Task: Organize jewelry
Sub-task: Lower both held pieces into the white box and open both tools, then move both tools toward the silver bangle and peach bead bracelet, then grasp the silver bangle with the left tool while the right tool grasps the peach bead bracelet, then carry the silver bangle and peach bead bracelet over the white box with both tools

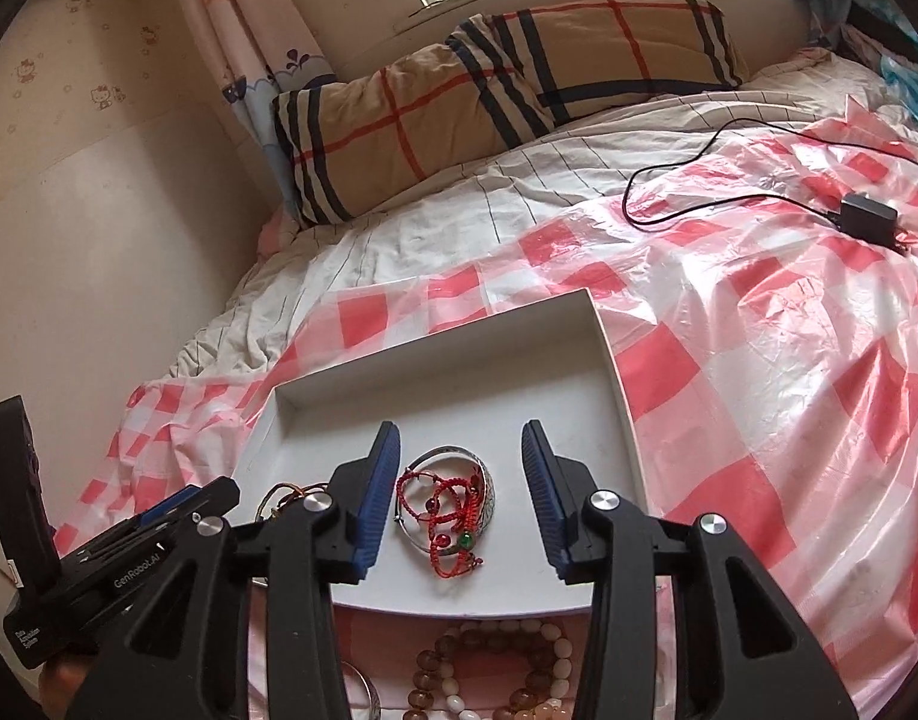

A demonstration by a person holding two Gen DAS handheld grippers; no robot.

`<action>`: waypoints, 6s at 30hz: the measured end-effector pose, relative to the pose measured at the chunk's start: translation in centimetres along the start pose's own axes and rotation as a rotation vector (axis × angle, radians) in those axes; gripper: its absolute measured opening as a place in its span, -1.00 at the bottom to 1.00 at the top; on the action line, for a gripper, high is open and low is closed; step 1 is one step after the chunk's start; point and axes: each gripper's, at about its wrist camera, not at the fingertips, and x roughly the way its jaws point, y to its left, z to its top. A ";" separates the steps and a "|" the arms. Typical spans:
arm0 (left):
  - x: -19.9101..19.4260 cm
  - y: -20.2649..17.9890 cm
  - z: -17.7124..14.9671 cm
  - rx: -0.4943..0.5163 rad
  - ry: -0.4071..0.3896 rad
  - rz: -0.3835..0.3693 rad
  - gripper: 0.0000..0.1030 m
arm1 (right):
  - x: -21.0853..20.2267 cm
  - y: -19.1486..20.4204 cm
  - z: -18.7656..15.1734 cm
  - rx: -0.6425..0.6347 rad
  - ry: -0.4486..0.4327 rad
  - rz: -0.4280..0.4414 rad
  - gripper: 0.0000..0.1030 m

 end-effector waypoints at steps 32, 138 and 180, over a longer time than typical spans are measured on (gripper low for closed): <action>-2.0 -6.6 -8.4 0.507 0.166 0.005 0.40 | -6.9 -5.5 -3.0 0.013 0.127 -0.097 0.08; -9.0 -4.0 -7.7 0.483 -0.063 -0.097 0.02 | -8.4 2.4 -7.4 -0.146 0.215 0.446 -0.83; -7.5 -4.1 -2.1 0.209 -0.211 -0.098 0.02 | -6.0 6.1 -1.9 -0.164 -0.071 0.339 -0.83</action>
